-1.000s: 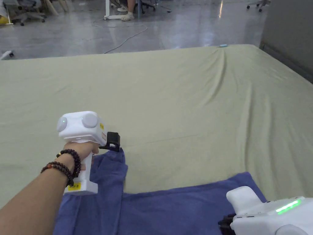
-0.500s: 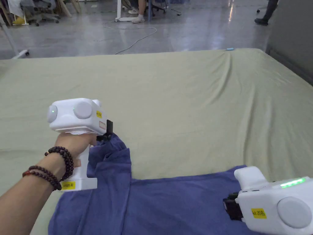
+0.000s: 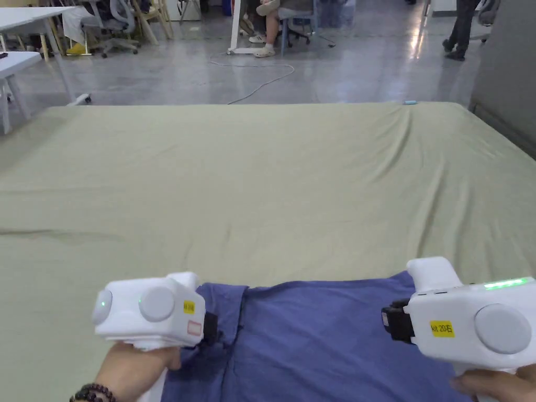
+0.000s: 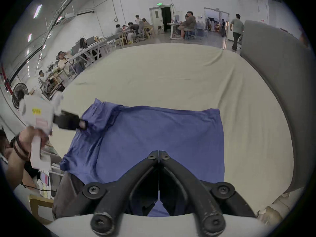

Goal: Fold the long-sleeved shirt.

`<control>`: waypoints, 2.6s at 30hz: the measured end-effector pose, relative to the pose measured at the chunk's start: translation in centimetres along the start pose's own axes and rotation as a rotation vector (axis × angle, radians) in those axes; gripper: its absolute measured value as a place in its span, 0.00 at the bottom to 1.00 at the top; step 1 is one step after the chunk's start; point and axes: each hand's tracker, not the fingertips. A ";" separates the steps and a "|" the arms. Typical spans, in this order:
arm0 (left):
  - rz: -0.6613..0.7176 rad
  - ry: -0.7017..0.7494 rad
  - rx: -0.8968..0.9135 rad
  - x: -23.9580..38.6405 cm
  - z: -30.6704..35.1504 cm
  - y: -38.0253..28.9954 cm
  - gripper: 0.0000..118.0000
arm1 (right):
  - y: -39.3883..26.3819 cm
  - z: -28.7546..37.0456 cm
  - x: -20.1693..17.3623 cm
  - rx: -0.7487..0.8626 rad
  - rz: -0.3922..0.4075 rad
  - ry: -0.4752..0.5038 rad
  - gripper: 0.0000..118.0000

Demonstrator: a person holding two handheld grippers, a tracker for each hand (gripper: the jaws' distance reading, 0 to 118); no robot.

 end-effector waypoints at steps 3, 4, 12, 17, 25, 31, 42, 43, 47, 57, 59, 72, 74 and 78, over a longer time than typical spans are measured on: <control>-0.014 -0.019 -0.039 -0.2 -2.1 -2.0 0.00 | -0.5 0.3 -0.3 0.001 0.002 0.005 0.00; -0.016 -0.012 -0.048 -0.2 -2.7 -2.4 0.00 | -0.6 0.3 -0.3 0.000 0.001 0.005 0.00; 0.009 -0.036 0.014 -1.1 -1.7 -2.3 0.71 | -1.5 0.6 -0.5 0.003 -0.013 0.008 0.00; -0.002 -0.085 0.157 -1.3 3.8 -2.7 0.95 | -1.9 0.6 -0.9 -0.001 -0.004 0.013 0.00; -0.071 0.044 0.279 -3.2 6.7 0.2 0.00 | -1.5 -0.5 -1.1 -0.009 -0.017 -0.003 0.00; -0.001 0.094 0.264 -6.0 3.3 7.1 0.08 | -1.2 -1.3 -0.7 -0.027 -0.013 -0.014 0.00; 0.177 0.190 0.011 -10.0 -7.7 11.3 0.68 | -1.7 -4.7 2.2 -0.117 -0.059 -0.054 0.00; 0.180 0.193 -0.002 -9.7 -8.0 11.0 0.64 | -1.4 -5.1 2.6 -0.119 -0.066 -0.057 0.00; 0.004 0.211 0.062 -7.4 -6.2 10.1 0.00 | 1.6 -6.9 4.6 -0.108 -0.091 -0.096 0.00; 0.005 0.129 0.083 -7.2 -3.3 9.9 0.00 | 12.9 -17.2 12.2 -0.205 -0.117 -0.267 0.81; 0.012 0.131 0.086 -7.5 -2.9 9.7 0.01 | 13.4 -19.7 13.4 -0.306 -0.097 -0.312 0.80; 0.020 0.110 0.106 -7.4 -2.1 9.2 0.01 | 11.3 -21.0 12.6 -0.357 -0.087 -0.314 0.00; 0.018 0.093 0.122 -7.1 -0.7 8.8 0.01 | 11.1 -19.0 12.5 -0.321 -0.094 -0.294 0.00; 0.007 0.062 0.153 -6.7 3.3 7.7 0.01 | 10.3 -12.7 12.1 -0.215 -0.122 -0.221 0.00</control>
